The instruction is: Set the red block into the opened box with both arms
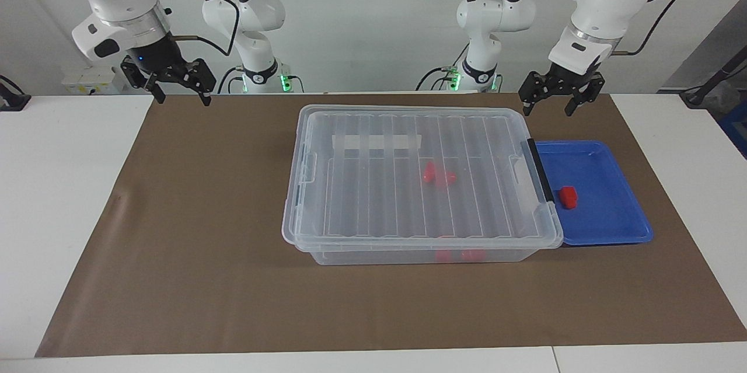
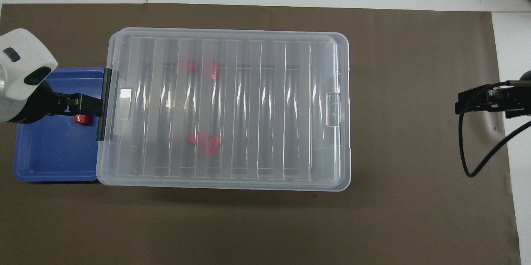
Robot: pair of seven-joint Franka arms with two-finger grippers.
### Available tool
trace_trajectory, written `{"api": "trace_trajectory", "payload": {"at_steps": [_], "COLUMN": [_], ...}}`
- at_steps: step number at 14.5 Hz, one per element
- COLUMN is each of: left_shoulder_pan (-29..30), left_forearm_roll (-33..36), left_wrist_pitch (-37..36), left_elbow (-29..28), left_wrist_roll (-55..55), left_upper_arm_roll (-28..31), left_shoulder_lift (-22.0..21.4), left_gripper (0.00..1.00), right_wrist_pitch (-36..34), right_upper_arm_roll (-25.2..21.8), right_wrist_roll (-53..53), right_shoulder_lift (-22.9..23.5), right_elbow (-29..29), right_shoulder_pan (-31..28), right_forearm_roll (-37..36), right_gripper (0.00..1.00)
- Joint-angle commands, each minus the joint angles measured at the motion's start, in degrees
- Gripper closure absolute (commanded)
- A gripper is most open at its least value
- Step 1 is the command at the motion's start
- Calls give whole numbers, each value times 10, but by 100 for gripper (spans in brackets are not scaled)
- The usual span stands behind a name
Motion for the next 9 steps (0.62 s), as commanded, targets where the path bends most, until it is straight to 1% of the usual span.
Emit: {"api": "trace_trajectory", "payload": {"at_steps": [1, 3, 4, 5, 6, 7, 9], "left_shoulder_pan": [4, 5, 10, 13, 14, 21, 40], "left_forearm_roll": [-4, -4, -4, -4, -4, -4, -1], "left_wrist_pitch": [3, 4, 2, 1, 2, 2, 4], "left_elbow": [-18, -18, -18, -18, -18, -19, -19], "left_wrist_roll": [-3, -3, -4, -4, -4, -5, 0], "left_upper_arm_roll": [-2, -1, -1, -1, 0, 0, 0], "left_shoulder_lift": [-16, -16, -16, -16, -16, -16, -16], "left_gripper": [0, 0, 0, 0, 0, 0, 0], "right_wrist_pitch": [29, 49, 59, 71, 88, 112, 153], "right_upper_arm_roll": [5, 7, 8, 9, 9, 9, 9], "right_wrist_roll": [15, 14, 15, 15, 17, 25, 53], "right_shoulder_lift": [-20, -21, -22, -22, -22, -22, -22], "right_elbow": [-40, -59, -66, -73, -84, -96, -115], "right_shoulder_pan": [2, 2, 3, 4, 15, 21, 37], "right_forearm_roll": [2, 2, 3, 3, 3, 3, 3], "right_gripper": [2, 10, 29, 46, 61, 65, 62]}}
